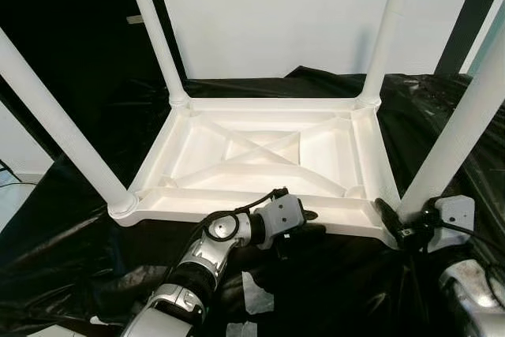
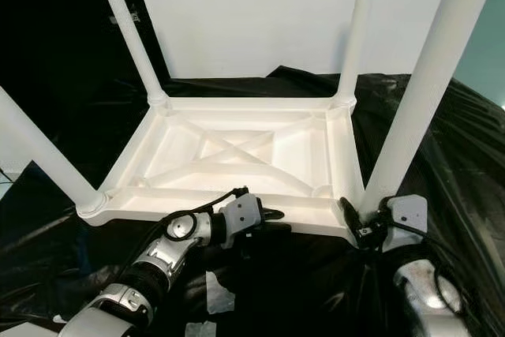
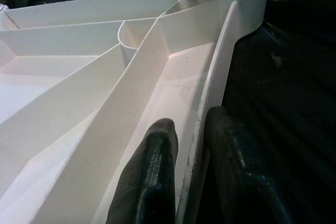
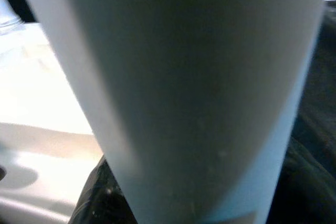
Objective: Building children table
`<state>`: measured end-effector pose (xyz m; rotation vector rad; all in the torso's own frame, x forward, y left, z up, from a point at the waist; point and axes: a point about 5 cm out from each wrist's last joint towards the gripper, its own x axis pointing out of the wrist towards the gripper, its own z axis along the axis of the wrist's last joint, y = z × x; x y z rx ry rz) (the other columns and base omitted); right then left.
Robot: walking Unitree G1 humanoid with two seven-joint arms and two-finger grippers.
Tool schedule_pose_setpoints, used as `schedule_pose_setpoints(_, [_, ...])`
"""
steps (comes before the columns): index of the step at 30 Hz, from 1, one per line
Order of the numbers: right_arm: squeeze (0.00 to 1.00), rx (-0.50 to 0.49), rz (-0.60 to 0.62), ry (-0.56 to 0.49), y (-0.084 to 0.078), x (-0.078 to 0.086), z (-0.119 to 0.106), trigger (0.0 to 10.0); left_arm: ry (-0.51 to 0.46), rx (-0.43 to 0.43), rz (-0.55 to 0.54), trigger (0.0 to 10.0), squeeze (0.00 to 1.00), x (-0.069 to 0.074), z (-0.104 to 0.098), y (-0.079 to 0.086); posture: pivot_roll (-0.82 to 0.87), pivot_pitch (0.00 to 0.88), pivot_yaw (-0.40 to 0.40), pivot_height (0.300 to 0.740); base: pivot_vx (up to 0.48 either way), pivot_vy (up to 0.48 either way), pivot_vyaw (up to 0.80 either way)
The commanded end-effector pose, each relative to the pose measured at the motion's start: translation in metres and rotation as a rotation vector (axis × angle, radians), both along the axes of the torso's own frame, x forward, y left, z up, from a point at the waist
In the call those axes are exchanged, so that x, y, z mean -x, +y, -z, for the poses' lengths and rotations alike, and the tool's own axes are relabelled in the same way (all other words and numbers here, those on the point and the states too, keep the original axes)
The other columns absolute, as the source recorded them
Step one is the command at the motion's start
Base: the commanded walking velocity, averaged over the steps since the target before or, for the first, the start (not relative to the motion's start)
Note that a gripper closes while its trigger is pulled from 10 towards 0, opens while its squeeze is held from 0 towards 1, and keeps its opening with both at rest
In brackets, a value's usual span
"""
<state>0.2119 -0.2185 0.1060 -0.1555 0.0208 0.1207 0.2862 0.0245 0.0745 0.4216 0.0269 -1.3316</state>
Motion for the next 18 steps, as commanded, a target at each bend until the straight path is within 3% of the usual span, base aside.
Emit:
schedule_pose_setpoints(1, [0.0,0.002,-0.061,0.097,0.017,0.006,0.019,0.0,0.098,-0.088,-0.126,10.0,0.0,0.012,0.035,0.007,-0.09,0.0,0.06,0.74,0.0,0.0,0.0])
schedule_pose_setpoints(2, [0.0,-0.025,-0.004,0.1,0.023,0.009,0.024,0.0,0.098,-0.088,-0.125,10.0,0.0,0.012,0.035,0.006,-0.09,0.0,0.059,0.74,0.0,0.0,0.0])
schedule_pose_setpoints(4, [0.0,-0.025,-0.004,0.1,0.023,0.009,0.024,0.0,0.098,-0.088,-0.125,10.0,0.0,0.012,0.035,0.006,-0.09,0.0,0.059,0.74,0.0,0.0,0.0])
schedule_pose_setpoints(6, [0.0,-0.052,0.289,0.055,0.019,0.005,0.027,0.0,0.1,-0.086,-0.123,10.0,0.0,0.013,0.035,0.006,-0.09,0.0,0.059,0.74,0.0,0.0,0.0])
schedule_pose_setpoints(7, [0.0,-0.068,0.373,0.038,0.02,0.003,0.026,0.0,0.102,-0.084,-0.122,10.0,0.0,0.013,0.035,0.005,-0.09,0.0,0.06,0.74,0.0,0.0,0.0])
schedule_pose_setpoints(10, [0.0,-0.083,0.403,0.031,0.021,0.001,0.026,0.0,0.103,-0.083,-0.121,10.0,0.0,0.013,0.035,0.005,-0.09,0.0,0.06,0.74,0.0,0.0,0.0])
schedule_pose_setpoints(12, [0.0,-0.079,0.354,0.037,0.03,0.0,0.026,0.0,0.102,-0.085,-0.116,10.0,0.0,0.013,0.035,0.004,-0.09,0.0,0.059,0.74,0.0,0.0,0.0])
schedule_pose_setpoints(16, [0.0,-0.058,0.347,0.047,0.029,0.0,0.028,0.0,0.098,-0.079,-0.123,10.0,0.0,0.011,0.033,0.002,-0.09,0.0,0.053,0.74,0.0,0.0,0.0])
schedule_pose_setpoints(17, [0.0,-0.055,0.342,0.05,0.029,-0.001,0.028,4.9,0.097,-0.079,-0.125,10.0,0.0,0.011,0.033,0.002,-0.09,0.0,0.053,0.74,0.0,0.0,0.0])
schedule_pose_setpoints(18, [0.0,-0.053,0.338,0.052,0.029,-0.001,0.028,4.9,0.097,-0.08,-0.125,10.0,0.0,0.011,0.033,0.002,-0.09,0.0,0.052,0.74,0.0,0.0,0.0])
